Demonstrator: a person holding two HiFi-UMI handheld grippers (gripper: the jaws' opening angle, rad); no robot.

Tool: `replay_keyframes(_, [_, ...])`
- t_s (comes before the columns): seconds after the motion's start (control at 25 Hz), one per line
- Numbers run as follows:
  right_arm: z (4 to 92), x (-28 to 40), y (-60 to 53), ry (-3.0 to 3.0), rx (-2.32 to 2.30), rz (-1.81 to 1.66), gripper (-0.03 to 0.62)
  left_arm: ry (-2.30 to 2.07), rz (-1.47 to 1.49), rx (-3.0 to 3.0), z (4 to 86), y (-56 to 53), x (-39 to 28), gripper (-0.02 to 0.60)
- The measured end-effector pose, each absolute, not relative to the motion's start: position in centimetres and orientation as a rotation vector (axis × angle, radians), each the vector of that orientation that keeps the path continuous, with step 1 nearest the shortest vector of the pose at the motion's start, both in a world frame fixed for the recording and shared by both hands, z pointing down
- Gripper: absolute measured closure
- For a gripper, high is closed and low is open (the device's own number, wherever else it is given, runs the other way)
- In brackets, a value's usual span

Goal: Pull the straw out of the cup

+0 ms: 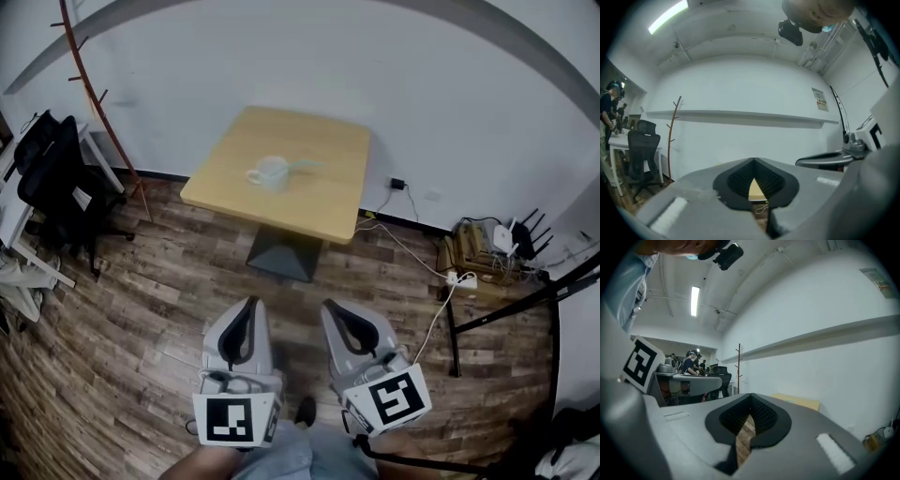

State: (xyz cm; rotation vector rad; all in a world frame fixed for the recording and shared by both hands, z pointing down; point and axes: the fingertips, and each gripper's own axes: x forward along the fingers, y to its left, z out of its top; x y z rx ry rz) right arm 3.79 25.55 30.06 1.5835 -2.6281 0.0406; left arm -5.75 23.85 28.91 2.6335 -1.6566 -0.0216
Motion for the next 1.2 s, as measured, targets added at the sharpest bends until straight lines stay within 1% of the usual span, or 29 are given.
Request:
replay_keyframes(0.2, [30.9,2.6,19.5,-2.654,1.557,0.067,0.586,-1.642,0.018,2.599,30.4,18.1,-7.1,0.566])
replay_keyframes(0.4, [30.6,0.6,12.5,-2.649,1.544,0.046,0.586,-1.625,-0.011,2.58,30.3,11.2,-8.8,0.566])
replay_keyframes(0.64, [29.5,-0.7,6.7,-2.62,1.56,0.009,0.586,-1.58,-0.027,2.602,29.7,5.6,-9.8,0.566])
replay_keyframes(0.96, [28.7,-2.3,1.6,-2.604,1.586,-0.052,0.586,-1.528,-0.07,2.655,29.0,0.9,-10.5,0.566])
replay_keyframes(1.2, [28.6,-1.3,-0.2,-2.573,1.611,-0.069,0.586,-1.505,-0.059,2.661,29.5,-1.5,-9.7,0.566])
